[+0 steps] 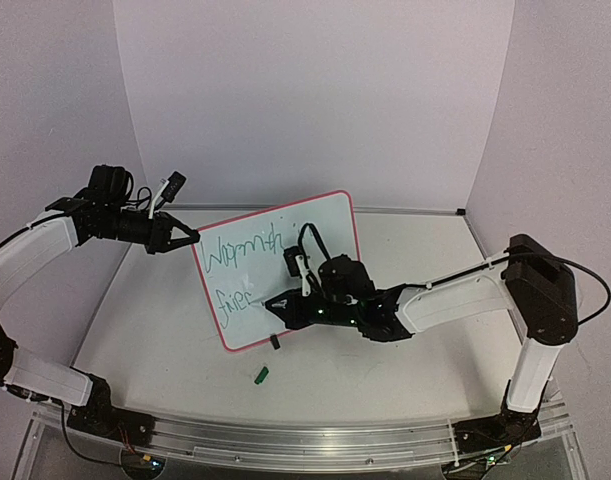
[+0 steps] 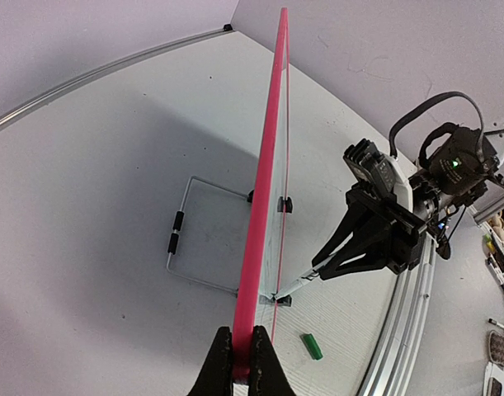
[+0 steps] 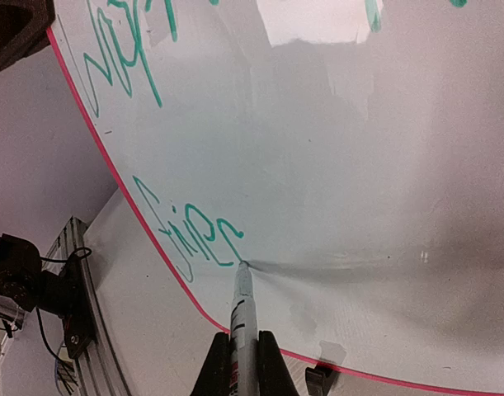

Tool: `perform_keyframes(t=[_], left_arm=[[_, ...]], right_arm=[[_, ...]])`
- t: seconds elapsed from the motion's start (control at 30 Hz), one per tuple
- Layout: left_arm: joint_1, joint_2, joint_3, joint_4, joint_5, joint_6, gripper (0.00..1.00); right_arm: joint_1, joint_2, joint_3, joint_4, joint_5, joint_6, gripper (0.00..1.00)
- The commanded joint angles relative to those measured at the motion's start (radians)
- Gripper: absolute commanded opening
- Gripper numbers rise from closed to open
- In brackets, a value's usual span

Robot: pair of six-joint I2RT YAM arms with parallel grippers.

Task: Write a sentence on the whiteboard
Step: Write on the whiteboard with the whiteboard marker without the cap.

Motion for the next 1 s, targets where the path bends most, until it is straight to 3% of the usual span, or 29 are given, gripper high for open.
perform_keyframes(t=[0.0,0.3,0.97], left_arm=[[-0.042,0.046,-0.009,-0.079,-0.03,0.027,0.0],[-0.042,0.046,-0.01,-0.079,-0.032,0.028,0.0],[-0.042,0.05,-0.01,-0.079,-0.035,0.029,0.0]], right_arm=[[-0.005,-0.007,-0.006,-0.009,0.018,0.005,0.0],[-0.006,-0.053,0.016,-0.003,0.091,-0.001,0.0],[-0.032,-0.07,0.036,0.1,0.103,0.01,0.0]])
